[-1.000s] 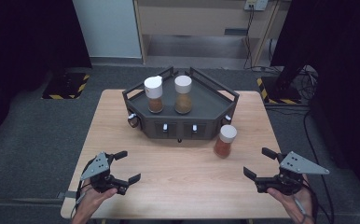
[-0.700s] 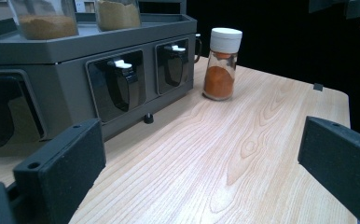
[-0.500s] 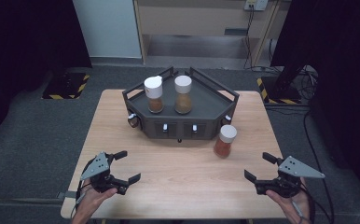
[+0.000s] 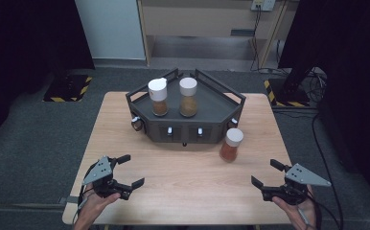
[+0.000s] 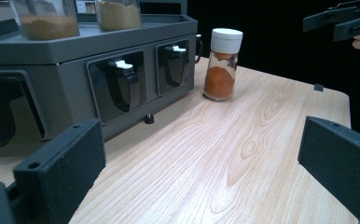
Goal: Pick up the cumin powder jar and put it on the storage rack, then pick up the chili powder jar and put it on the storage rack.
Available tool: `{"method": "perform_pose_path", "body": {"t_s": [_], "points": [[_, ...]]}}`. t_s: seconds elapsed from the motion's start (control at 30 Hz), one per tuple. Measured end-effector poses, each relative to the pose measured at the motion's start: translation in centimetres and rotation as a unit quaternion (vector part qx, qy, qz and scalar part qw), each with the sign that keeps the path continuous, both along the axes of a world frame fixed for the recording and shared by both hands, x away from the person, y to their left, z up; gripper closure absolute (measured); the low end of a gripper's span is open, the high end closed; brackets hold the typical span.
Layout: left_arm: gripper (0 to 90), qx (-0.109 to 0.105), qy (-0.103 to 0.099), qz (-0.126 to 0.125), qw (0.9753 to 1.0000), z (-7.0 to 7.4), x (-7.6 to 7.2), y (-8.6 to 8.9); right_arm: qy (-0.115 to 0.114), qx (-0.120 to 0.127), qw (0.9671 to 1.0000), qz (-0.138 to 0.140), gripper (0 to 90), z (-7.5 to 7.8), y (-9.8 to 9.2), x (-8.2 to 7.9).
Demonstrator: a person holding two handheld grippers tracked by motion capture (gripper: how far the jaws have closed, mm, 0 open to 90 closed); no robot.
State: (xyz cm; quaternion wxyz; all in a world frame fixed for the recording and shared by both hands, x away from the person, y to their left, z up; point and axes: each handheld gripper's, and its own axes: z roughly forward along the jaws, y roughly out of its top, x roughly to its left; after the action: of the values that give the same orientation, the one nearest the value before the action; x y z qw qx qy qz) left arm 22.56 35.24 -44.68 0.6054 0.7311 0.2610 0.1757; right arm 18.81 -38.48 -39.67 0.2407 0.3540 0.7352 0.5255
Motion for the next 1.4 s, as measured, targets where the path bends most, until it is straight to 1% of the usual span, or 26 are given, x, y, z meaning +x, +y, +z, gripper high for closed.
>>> {"method": "perform_pose_path", "body": {"t_s": [0.13, 0.3, 0.4, 0.53, 0.7, 0.9, 1.13, 1.3, 1.4], "points": [[0.0, -0.001, 0.0, 0.0, 1.0, -0.04, 0.03, 0.02, 0.007, 0.004, 1.0, 0.003, 7.0, -0.41, -0.15, 0.25], [0.0, -0.001, 0.0, 0.0, 1.0, -0.04, 0.0, 0.05, 0.005, 0.005, 1.0, 0.004, 7.0, -0.69, -0.32, 0.3], [0.0, 0.0, 0.0, 0.0, 1.0, 0.0, -0.02, 0.04, 0.007, 0.011, 0.9999, 0.0, 7.0, -0.85, -0.54, 0.31], [0.0, -0.001, -0.001, 0.0, 1.0, -0.01, -0.06, 0.07, 0.006, 0.009, 0.9999, -0.002, 7.2, -1.0, -0.63, 0.36], [0.0, -0.003, -0.001, -0.001, 1.0, -0.06, -0.02, 0.06, 0.002, 0.007, 0.9999, -0.007, 7.3, -1.02, -0.7, 0.17], [0.0, -0.002, -0.002, -0.003, 1.0, -0.02, -0.01, 0.02, 0.004, 0.001, 1.0, -0.005, 7.3, -1.03, -0.58, 0.22], [0.0, -0.002, -0.003, -0.003, 1.0, -0.01, -0.03, 0.01, 0.008, 0.002, 1.0, -0.003, 7.3, -1.07, -0.63, 0.27], [0.0, 0.0, -0.002, -0.004, 1.0, 0.02, 0.01, -0.03, 0.007, 0.004, 1.0, -0.003, 7.2, -1.09, -0.73, 0.25], [0.0, -0.003, -0.002, -0.002, 1.0, -0.07, 0.0, 0.09, 0.006, 0.006, 1.0, -0.005, 7.2, -1.11, -0.73, 0.3]]}}
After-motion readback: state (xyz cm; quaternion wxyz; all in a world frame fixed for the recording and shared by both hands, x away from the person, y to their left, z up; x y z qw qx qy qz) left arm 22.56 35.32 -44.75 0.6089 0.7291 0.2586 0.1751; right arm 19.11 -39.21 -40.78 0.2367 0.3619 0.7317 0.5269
